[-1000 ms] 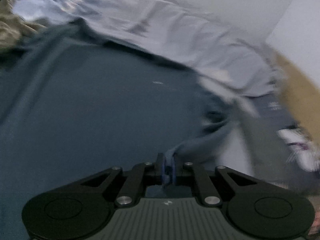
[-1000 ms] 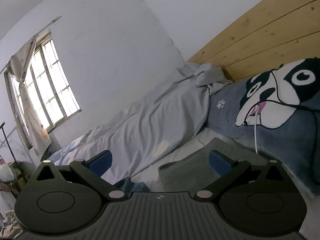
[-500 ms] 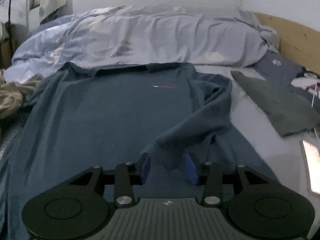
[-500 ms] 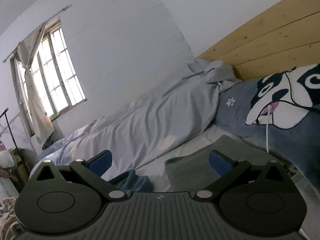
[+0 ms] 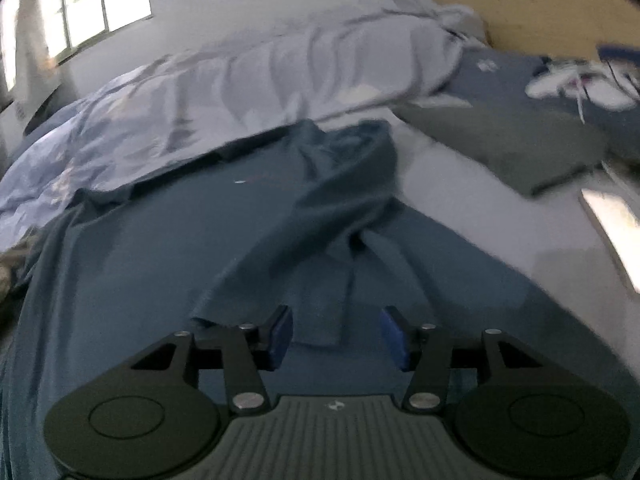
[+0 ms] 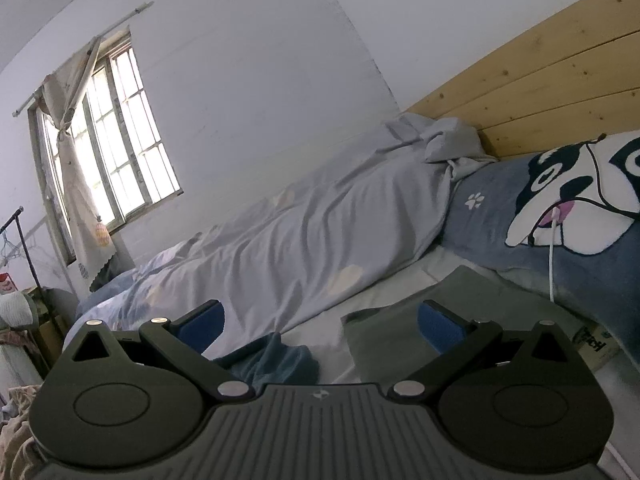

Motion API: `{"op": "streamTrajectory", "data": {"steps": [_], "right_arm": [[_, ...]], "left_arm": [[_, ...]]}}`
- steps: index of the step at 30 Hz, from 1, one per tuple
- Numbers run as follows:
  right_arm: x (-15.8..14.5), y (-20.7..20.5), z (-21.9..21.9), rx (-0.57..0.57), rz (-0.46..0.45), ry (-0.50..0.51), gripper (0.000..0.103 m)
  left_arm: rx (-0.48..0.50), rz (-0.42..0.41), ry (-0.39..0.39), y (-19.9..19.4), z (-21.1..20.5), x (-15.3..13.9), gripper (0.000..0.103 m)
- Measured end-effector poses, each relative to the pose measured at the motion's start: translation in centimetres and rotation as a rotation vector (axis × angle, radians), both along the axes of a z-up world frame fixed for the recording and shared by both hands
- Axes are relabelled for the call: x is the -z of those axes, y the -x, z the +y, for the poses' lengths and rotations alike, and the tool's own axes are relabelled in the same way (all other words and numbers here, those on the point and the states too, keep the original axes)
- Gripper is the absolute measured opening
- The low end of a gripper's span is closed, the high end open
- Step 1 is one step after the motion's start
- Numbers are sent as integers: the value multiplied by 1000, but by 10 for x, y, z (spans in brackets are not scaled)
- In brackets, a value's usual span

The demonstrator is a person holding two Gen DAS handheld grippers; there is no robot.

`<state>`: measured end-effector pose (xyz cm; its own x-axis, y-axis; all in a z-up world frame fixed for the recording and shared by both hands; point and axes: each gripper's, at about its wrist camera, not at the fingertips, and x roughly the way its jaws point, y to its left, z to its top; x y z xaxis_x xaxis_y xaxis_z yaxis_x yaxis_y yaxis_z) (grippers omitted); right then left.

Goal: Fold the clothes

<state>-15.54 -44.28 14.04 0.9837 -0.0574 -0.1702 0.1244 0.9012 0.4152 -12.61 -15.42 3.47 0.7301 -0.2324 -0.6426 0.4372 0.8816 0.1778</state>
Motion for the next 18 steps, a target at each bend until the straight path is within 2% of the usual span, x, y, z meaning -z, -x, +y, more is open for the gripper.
{"op": "streamTrajectory", "data": {"steps": [2, 8, 11, 12, 18], "right_arm": [[0, -1, 0, -1, 1, -1, 103], [-1, -2, 0, -9, 3, 2, 103], [-1, -1, 0, -6, 4, 1, 103], [-1, -1, 0, -4, 4, 1, 103], [0, -2, 2, -10, 15, 6, 103]], "left_arm": [[4, 2, -36, 0, -3, 7, 49], [-35, -8, -35, -7, 4, 12, 51], [-25, -4, -25, -10, 6, 13, 45], [-19, -2, -24, -10, 7, 13, 39], [21, -21, -79, -8, 5, 16, 32]]}}
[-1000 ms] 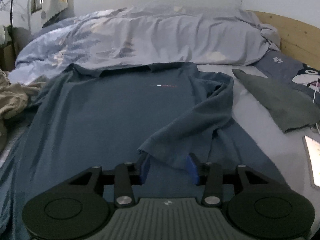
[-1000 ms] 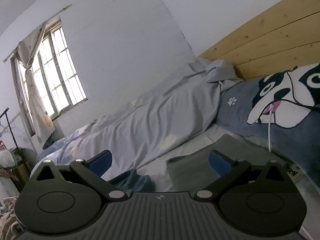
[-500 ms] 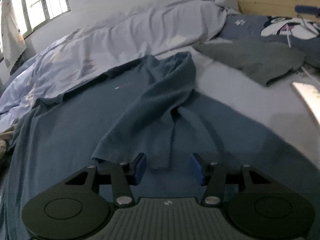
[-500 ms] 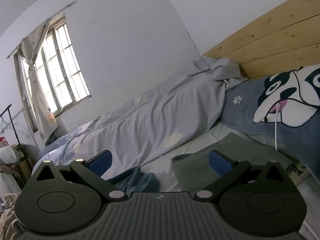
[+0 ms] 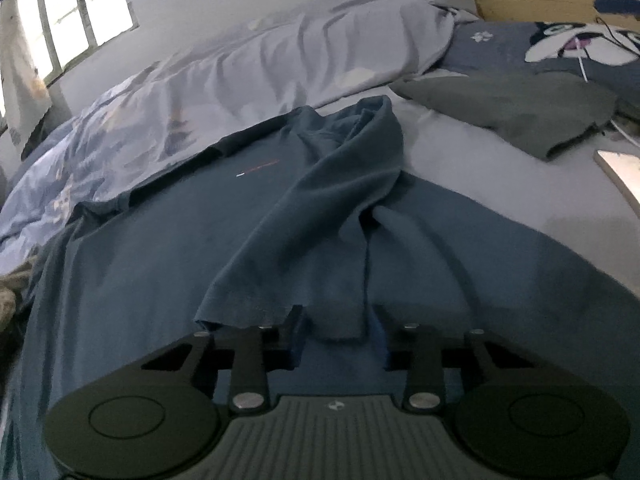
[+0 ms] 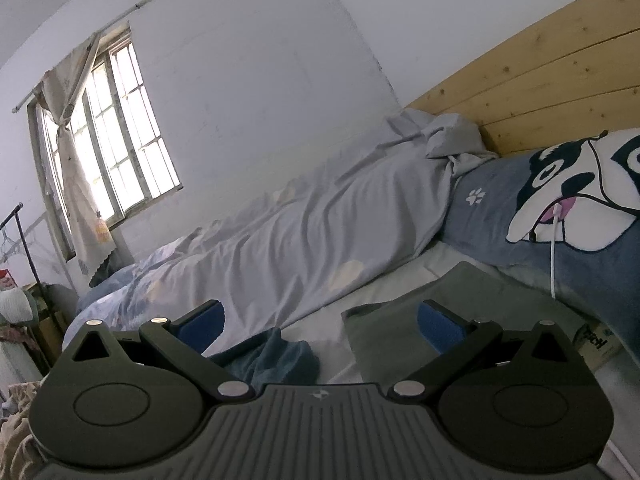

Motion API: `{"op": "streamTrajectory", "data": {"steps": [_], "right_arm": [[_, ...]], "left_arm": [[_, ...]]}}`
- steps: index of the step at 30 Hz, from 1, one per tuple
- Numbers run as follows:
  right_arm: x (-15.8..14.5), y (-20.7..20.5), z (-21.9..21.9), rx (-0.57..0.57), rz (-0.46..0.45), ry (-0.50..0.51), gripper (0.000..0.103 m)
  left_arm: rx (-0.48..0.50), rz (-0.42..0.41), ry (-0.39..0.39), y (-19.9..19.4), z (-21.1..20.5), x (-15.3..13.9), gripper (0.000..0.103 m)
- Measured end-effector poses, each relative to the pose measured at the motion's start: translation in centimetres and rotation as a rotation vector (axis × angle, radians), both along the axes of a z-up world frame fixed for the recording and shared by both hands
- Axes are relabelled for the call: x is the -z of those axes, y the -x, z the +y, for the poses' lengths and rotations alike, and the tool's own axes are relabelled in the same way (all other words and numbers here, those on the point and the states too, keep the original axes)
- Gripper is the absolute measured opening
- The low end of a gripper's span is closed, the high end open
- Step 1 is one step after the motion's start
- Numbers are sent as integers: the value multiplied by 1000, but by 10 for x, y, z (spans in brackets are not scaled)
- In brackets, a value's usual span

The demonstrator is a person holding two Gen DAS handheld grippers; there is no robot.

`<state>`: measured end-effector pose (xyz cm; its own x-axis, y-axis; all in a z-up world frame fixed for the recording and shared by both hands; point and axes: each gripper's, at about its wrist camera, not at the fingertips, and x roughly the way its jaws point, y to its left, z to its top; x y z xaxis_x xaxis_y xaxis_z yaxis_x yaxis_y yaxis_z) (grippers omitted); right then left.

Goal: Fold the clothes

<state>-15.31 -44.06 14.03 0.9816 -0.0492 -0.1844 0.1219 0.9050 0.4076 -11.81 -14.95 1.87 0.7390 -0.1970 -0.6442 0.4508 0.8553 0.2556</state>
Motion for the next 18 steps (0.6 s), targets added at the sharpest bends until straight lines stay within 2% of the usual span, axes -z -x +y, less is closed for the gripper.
{"op": "streamTrajectory", "data": {"steps": [2, 4, 12, 15, 18], "right_arm": [[0, 0, 0, -2, 0, 1, 103], [0, 0, 0, -3, 1, 1, 103], [0, -1, 0, -5, 4, 1, 103], [1, -1, 0, -8, 6, 1, 103], [1, -3, 2, -24, 10, 3, 103]], "left_arm": [[6, 0, 2, 0, 1, 0, 25], [3, 3, 4, -1, 2, 0, 12], [6, -4, 54, 0, 8, -10, 4], [18, -1, 143, 2, 13, -24, 3], [22, 19, 284, 1, 23, -44, 3]]}}
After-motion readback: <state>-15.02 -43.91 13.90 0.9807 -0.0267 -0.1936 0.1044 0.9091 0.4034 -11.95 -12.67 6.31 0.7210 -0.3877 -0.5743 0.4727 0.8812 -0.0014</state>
